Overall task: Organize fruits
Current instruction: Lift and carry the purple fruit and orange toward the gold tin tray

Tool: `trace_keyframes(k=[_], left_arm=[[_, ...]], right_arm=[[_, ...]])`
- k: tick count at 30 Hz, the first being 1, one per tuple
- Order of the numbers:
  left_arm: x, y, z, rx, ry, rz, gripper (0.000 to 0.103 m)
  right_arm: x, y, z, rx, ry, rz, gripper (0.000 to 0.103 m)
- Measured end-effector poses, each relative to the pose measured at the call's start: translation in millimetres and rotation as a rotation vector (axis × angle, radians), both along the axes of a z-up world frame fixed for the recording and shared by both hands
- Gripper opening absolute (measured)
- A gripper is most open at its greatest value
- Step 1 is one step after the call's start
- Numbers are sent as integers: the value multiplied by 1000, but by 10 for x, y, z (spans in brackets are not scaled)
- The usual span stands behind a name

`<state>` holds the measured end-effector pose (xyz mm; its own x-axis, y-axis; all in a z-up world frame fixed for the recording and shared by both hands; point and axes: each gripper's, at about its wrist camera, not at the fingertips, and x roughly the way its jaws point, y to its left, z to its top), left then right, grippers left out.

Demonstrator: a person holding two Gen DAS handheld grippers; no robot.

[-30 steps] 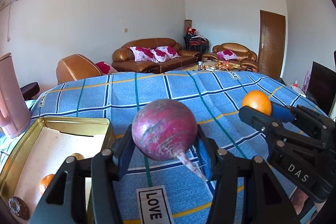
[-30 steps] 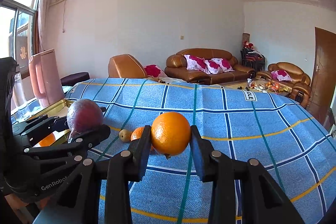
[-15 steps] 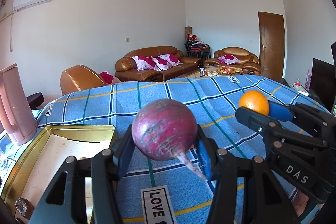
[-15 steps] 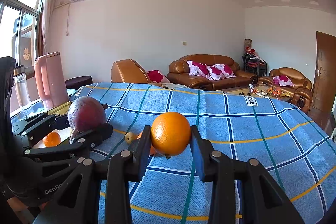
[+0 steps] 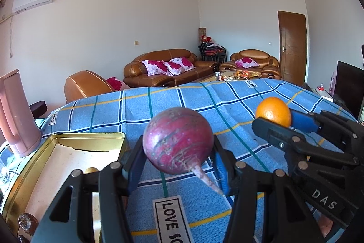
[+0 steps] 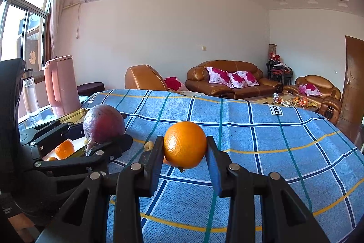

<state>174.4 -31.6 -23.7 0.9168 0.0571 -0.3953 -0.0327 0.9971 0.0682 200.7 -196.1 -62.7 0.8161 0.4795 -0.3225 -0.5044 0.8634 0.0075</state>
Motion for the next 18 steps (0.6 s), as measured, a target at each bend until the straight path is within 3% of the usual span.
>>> trace_keyframes(k=[18], left_arm=[[-198,30,13,-7,-6,-11,55]], right_arm=[[-193,9,13,2,-20,19,38]])
